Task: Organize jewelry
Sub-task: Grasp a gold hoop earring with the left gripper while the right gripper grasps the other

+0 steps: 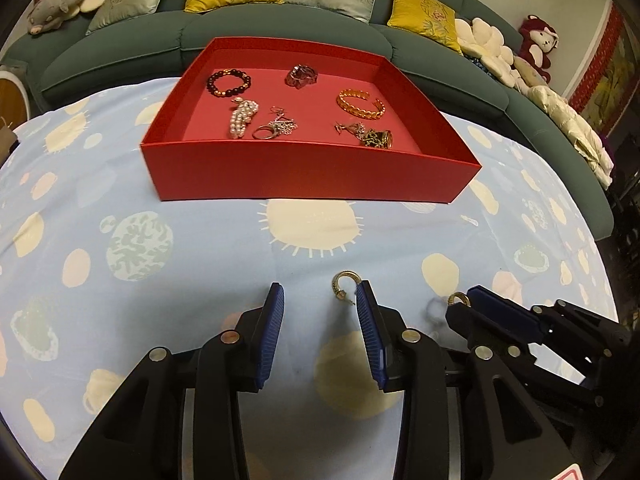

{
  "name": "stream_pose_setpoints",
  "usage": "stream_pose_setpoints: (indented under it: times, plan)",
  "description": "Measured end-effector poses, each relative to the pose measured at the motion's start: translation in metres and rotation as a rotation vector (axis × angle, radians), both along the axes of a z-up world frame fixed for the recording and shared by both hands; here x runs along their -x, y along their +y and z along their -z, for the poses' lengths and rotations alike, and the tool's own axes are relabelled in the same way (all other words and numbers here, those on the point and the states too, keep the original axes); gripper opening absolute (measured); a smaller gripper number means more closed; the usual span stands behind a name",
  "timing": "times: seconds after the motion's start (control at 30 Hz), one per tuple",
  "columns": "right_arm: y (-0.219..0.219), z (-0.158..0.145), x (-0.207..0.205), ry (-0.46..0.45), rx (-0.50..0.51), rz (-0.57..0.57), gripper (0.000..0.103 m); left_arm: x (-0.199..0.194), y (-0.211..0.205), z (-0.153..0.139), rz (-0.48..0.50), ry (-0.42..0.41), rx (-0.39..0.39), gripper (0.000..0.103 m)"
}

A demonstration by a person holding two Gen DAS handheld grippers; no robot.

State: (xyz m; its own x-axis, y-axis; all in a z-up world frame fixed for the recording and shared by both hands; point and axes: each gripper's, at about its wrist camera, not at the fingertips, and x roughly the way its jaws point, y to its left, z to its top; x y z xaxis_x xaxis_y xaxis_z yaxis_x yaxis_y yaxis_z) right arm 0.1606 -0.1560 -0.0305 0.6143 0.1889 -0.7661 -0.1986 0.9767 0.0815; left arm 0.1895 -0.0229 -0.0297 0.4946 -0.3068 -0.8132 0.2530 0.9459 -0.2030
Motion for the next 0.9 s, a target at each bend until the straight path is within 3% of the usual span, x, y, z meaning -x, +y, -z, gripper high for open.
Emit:
stream_pose_setpoints:
  times: [0.37,0.47,0.67,0.9]
  plan:
    - [-0.015,0.001,0.003,0.009,-0.015,0.010,0.016,0.004,-0.026,0.006,0.052,-0.106,-0.095,0.036]
    - [-0.016,0.001,0.002,0.014,-0.017,0.012,0.016,0.006,-0.031,0.008,0.060,-0.131,-0.146,0.030]
    - [-0.015,0.001,0.003,0.012,-0.019,0.010,0.016,0.005,-0.030,0.007,0.055,-0.136,-0.169,0.014]
    - [-0.015,-0.002,0.002,0.003,-0.026,0.014,0.016,0.006,-0.030,0.007,0.061,-0.136,-0.181,0.014]
